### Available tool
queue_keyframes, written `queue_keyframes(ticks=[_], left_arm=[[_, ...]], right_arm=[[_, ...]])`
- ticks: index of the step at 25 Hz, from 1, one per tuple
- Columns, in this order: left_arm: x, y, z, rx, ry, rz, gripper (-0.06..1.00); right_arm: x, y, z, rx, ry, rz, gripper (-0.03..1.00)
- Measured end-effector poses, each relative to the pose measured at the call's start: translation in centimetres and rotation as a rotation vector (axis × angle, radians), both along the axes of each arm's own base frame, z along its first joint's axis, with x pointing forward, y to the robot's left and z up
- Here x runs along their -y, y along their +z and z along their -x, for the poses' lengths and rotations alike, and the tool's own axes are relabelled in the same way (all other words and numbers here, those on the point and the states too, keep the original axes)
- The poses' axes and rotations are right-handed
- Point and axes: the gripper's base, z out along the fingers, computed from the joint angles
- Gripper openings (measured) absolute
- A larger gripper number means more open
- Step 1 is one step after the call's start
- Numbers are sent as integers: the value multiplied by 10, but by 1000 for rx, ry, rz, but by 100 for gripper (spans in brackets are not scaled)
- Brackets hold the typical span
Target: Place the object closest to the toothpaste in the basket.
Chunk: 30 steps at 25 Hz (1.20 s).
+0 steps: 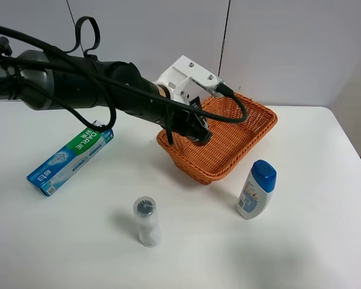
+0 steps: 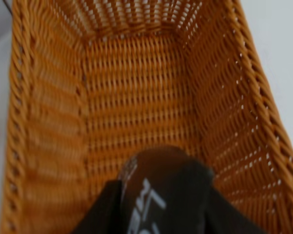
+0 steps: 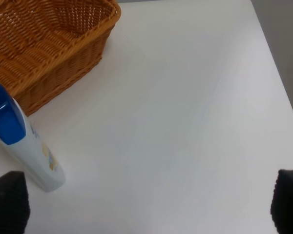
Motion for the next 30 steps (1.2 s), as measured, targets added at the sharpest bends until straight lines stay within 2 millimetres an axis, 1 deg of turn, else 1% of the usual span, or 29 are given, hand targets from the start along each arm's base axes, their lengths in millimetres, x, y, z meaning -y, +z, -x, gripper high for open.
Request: queue_keyframes(ticks=[1,2,4,6,8,11,13,15,17,19,22,23,26,28,30], left_arm=[[1,-3,-1,-17,15,10,37],[1,-4,-1,-31,30,20,46],[2,-5,-2,-44,55,42,73],[2,-4,-3,-38,73,63,89],[2,-1,-4,-32,90,87,95],[2,13,-5,-7,107,134,97],[-2,30,-5,27,114,168,97],[-12,55,-5,76,121,202,97],[-30,82,-5,134,140,231,97],[-53,112,-2,202,152,241,97],[-95,151,8,270,187,225,97],[-110,161,12,280,206,211,97],[-158,195,36,328,263,164,97],[-186,209,53,331,309,111,97],[-208,218,72,323,349,60,97]], right_arm=[[0,0,0,0,0,0,99],[0,0,0,0,0,0,99],[0,0,0,0,0,0,99],[0,0,0,0,0,0,99],[0,0,0,0,0,0,99],[0,0,0,0,0,0,99],[0,0,0,0,0,0,99],[0,0,0,0,0,0,99],[0,0,0,0,0,0,99],[0,0,0,0,0,0,99],[0,0,0,0,0,0,99],[0,0,0,0,0,0,99],[0,0,0,0,0,0,99],[0,0,0,0,0,0,99],[0,0,0,0,0,0,99]])
